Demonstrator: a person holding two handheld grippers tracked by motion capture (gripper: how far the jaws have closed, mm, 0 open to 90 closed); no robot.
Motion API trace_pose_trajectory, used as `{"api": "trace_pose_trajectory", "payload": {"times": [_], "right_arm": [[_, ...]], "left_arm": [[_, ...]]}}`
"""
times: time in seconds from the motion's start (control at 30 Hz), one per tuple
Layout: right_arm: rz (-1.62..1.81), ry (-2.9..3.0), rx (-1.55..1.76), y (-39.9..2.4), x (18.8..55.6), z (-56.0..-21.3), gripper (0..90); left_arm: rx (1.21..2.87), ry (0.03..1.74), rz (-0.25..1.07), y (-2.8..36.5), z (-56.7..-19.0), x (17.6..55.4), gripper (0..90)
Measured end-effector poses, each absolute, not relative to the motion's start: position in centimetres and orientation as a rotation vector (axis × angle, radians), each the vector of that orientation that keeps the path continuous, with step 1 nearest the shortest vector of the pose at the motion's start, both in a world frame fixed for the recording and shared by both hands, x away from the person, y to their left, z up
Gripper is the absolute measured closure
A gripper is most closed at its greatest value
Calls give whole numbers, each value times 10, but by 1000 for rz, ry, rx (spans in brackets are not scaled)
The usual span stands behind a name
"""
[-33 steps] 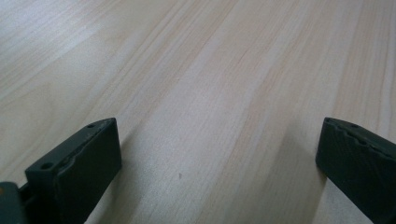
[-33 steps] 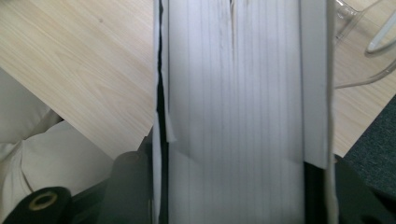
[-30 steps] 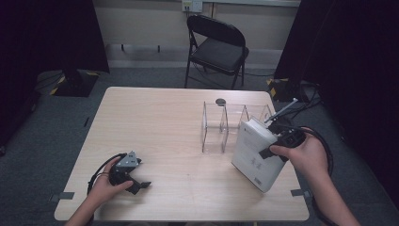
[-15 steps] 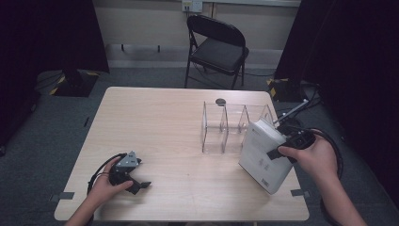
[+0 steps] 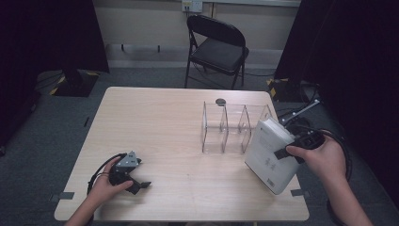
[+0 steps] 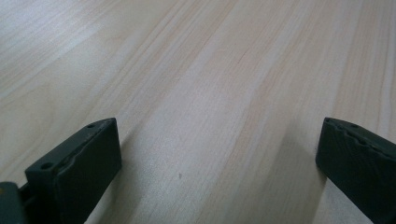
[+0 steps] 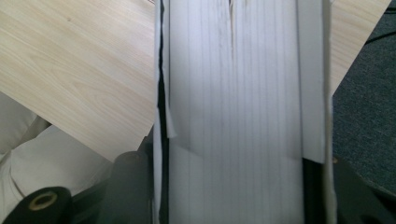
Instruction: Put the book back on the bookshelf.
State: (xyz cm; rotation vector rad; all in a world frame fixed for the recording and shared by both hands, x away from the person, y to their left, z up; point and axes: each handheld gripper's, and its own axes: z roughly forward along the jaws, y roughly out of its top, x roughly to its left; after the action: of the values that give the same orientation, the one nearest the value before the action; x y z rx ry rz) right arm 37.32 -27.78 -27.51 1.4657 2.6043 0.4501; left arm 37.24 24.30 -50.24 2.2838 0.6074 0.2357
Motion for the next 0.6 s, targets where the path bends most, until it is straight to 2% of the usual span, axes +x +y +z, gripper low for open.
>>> {"api": "trace_pose_trajectory", "payload": {"times": [0.6], "right_arm": [[409,2560,1588,-292,377,-283,522]], "left_arm": [[2282,610,236,243,-503,372,0]]}}
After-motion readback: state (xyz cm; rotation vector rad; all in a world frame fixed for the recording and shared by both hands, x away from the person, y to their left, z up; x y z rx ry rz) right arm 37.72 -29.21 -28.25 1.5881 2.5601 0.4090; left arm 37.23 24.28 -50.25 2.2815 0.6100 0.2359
